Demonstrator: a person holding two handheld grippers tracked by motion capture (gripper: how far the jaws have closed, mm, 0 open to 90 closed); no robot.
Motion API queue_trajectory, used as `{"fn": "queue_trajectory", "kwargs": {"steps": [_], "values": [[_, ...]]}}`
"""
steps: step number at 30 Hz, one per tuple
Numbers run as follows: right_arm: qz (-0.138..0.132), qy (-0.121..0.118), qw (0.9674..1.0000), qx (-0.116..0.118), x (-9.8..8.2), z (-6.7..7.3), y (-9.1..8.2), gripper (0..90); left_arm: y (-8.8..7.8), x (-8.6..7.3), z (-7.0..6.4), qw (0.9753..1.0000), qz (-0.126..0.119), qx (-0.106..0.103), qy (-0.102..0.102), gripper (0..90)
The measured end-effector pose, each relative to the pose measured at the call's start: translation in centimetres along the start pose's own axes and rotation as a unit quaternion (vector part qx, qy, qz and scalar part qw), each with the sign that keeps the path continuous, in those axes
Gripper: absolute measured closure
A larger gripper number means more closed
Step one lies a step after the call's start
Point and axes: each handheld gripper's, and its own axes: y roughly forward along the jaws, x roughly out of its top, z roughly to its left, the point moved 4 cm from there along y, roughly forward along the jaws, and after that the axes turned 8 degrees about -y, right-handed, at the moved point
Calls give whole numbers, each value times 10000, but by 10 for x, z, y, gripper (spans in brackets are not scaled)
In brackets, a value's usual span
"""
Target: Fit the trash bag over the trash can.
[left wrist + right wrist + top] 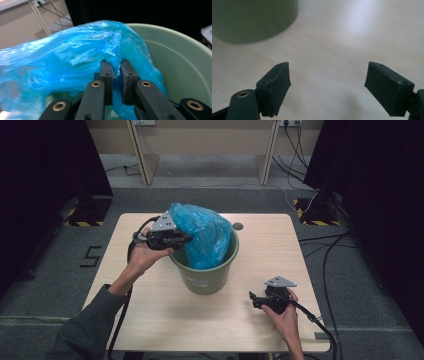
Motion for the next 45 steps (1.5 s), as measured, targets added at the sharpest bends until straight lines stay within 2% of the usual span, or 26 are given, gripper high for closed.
{"fn": "queue_trajectory", "kwargs": {"steps": [3,7,9,10,12,16,18,21,24,25,29,30,31,32,34,35,37,39,43,45], "values": [[-229,-14,9997,-83,18,-6,-12,202,2,-6,-4,9998,150,-86,52,814],[-444,-79,9988,-187,47,-15,-27,204,0,-11,-7,9995,224,-207,0,793],[-518,-92,9985,-159,61,-18,-32,205,-4,-13,-9,9990,285,-346,-76,741],[-532,-118,9984,-125,67,-19,-33,205,-6,-13,-8,9988,269,-369,-185,683],[-512,-119,9986,-83,76,-22,-33,206,-11,-10,-7,9986,178,-303,-387,519],[-503,-155,9985,-139,89,-29,-33,208,-24,-2,2,9981,50,-150,-587,320],[-527,-147,9984,-105,96,-31,-34,208,-27,3,13,9975,-14,76,-701,265],[-584,-161,9981,-49,107,-33,-36,210,-24,10,30,9952,-63,273,-942,222],[-600,-151,9981,-21,116,-35,-36,212,-6,15,46,9915,104,451,-1219,192],[-605,-142,9981,-21,120,-36,-36,212,-3,15,48,9910,135,481,-1240,188],[-662,-155,9977,-5,131,-38,-37,214,20,10,60,9891,384,699,-1239,225],[-672,-157,9976,-10,132,-38,-37,214,23,9,61,9902,377,665,-1167,279],[-678,-174,9975,-7,134,-38,-37,214,26,8,61,9917,332,644,-1062,410],[-687,-183,9975,-7,136,-38,-37,215,28,6,61,9922,341,718,-957,481],[-723,-172,9972,47,140,-38,-37,216,27,6,60,9930,308,982,-580,601],[-724,-164,9972,54,141,-38,-37,217,26,7,60,9931,250,1028,-503,653],[-720,-171,9972,43,145,-39,-37,218,20,8,56,9945,113,929,-465,745],[-757,-167,9970,46,150,-40,-37,222,14,11,50,9955,53,914,-264,782],[-844,-217,9962,68,164,-38,-40,225,4,11,33,9974,-18,716,-55,815],[-878,-247,9958,110,171,-35,-41,225,-1,8,21,9985,-15,538,95,819]]}}
